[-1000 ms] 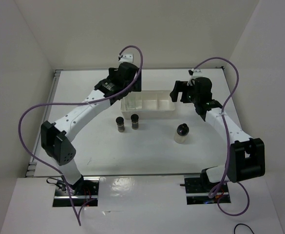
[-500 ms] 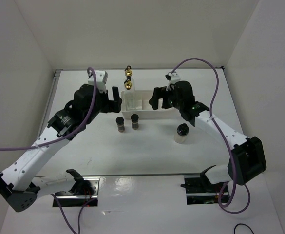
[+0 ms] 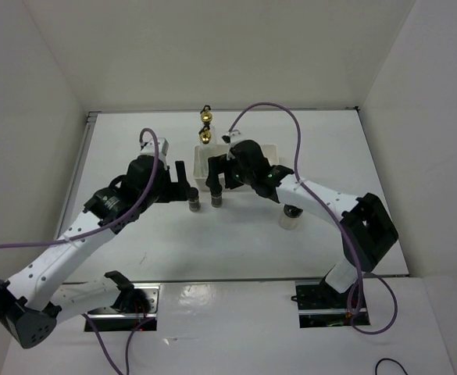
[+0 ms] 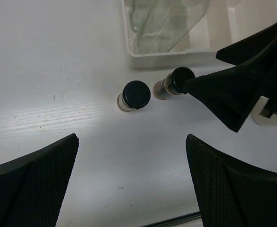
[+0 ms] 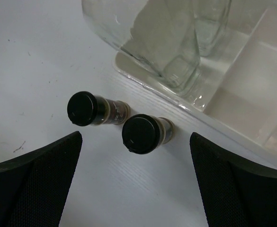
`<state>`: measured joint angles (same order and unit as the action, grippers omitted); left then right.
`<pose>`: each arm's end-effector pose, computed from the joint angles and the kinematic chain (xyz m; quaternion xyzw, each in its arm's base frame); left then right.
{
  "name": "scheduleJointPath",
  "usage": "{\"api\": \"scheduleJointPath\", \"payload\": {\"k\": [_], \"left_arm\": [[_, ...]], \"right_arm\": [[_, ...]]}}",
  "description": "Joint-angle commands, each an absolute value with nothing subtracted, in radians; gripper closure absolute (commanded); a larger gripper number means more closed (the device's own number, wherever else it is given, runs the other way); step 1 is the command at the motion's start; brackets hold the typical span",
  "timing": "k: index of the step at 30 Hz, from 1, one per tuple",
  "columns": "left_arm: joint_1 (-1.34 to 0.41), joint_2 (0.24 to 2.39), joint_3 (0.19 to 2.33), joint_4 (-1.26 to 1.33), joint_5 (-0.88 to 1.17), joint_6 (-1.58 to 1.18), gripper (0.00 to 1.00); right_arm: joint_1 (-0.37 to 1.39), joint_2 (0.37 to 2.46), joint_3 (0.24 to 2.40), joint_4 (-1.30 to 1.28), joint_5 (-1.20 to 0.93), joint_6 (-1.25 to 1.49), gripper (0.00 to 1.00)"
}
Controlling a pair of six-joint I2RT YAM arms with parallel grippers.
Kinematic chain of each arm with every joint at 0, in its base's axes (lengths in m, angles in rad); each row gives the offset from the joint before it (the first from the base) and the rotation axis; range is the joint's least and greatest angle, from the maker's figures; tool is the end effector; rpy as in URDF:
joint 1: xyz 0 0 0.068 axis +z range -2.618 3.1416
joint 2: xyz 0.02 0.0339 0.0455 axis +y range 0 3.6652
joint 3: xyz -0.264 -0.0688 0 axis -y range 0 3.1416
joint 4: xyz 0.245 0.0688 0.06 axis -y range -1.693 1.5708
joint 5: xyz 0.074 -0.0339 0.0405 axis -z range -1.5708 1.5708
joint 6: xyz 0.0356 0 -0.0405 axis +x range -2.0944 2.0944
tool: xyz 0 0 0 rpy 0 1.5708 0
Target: Organize the condiment bottles
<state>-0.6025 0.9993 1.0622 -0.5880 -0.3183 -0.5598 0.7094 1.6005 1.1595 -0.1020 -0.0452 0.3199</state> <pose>0.1804 -0.1105 0.3568 -0.0609 0.8569 -0.1559 0.4875 0.2788 0.2415 0.2705 -0.1794 0.8520 0.2590 0.4181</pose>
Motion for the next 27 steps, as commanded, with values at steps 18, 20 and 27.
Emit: {"api": "scheduleJointPath", "payload": {"k": [18,20,27], "left_arm": [[-0.560,0.963,1.029,-0.633,-0.336,-0.611,0.00],[-0.551,0.963,1.029,-0.634,-0.336,-0.611,0.00],[-0.551,0.945,1.019,-0.634,-0.327,-0.611,0.00]], "right_arm": [[0.764,1.695,1.221,-0.130,0.084,0.382,0.07],[0.764,1.704,1.221,-0.130,0.084,0.382,0.07],[0.764,1.726,1.221,-0.112,0.094,0.400,0.13]]}}
